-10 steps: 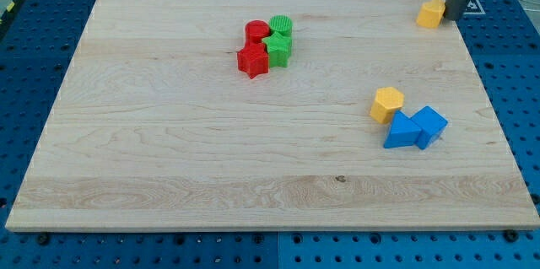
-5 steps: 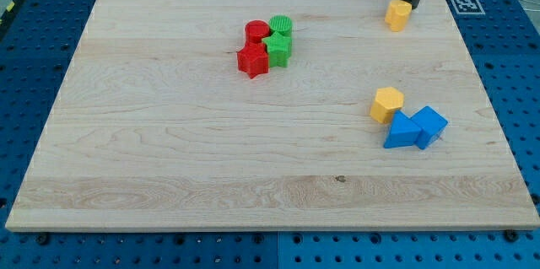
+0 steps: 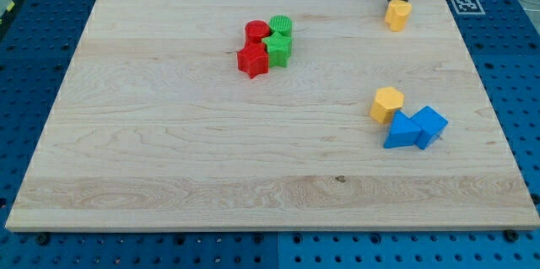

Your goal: Slightly push the yellow heart downwards

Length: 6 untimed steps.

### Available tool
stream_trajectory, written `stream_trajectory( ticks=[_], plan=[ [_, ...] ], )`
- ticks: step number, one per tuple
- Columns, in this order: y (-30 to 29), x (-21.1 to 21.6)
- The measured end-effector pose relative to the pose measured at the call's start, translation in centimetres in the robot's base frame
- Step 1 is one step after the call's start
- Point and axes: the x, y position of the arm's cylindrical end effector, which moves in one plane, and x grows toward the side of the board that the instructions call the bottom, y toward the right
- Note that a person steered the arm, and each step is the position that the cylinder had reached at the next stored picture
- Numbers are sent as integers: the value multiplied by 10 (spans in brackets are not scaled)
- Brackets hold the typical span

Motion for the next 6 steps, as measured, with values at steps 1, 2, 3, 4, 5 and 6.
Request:
stream_trajectory(
  ticks=[1, 2, 3, 4, 5, 6],
  plan=[
    [-11, 0],
    [-11, 3],
    [-11, 18],
    [-11, 19],
    [-11, 26],
    [-11, 33]
  ],
)
